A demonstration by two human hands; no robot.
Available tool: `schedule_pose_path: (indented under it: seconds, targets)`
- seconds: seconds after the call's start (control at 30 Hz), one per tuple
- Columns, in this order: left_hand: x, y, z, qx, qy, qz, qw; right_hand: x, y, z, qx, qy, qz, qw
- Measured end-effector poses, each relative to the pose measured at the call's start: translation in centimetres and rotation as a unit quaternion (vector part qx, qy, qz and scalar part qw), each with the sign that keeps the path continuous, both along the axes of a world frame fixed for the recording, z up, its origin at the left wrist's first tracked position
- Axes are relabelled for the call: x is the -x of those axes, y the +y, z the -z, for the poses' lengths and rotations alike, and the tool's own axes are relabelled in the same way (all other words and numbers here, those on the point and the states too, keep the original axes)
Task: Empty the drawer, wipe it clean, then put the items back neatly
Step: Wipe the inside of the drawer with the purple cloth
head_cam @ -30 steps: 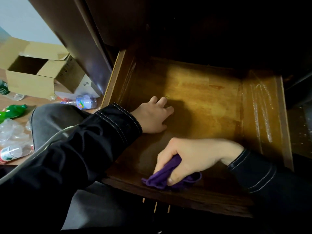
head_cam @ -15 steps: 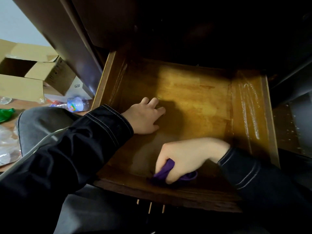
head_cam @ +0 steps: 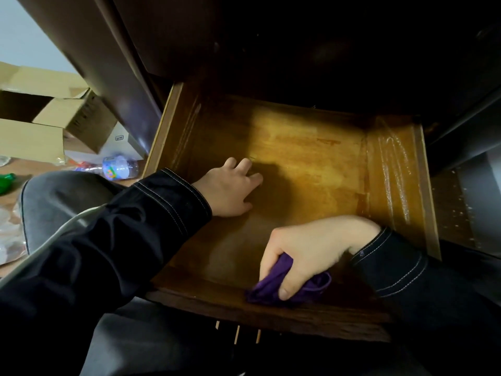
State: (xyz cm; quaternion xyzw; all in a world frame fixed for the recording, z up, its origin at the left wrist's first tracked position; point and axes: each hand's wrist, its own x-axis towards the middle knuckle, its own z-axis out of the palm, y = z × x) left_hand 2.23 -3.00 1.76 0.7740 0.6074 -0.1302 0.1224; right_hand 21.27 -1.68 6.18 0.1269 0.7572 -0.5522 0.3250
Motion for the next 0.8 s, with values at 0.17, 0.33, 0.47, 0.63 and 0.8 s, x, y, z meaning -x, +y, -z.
schedule_pose_path:
  seconds: [0.17, 0.33, 0.47, 0.63, 0.8]
  targets:
    - [-0.3, -0.1, -0.2, 0.004, 0.003, -0.001, 1.0, 1.5, -1.9, 1.8, -0.119, -0.011, -0.045, 0.992]
    - [-0.2, -0.1, -0.2, 0.004, 0.004, 0.001, 1.0, 0.8, -1.2, 1.0, -0.133, -0.027, -0.029, 0.99]
    - [-0.1, 0.0, 0.0, 0.004, 0.007, 0.006, 1.0, -1.8, 0.1, 0.0, -0.146, 0.006, 0.059, 0.987]
    - [0.0, 0.1, 0.2, 0.006, 0.004, 0.008, 1.0, -2.2, -1.4, 1.3, -0.131, -0.035, 0.007, 0.991]
    - [0.1, 0.0, 0.2, 0.0, 0.001, 0.008, 1.0, -1.3, -1.9, 2.1, -0.178, -0.025, -0.064, 0.982]
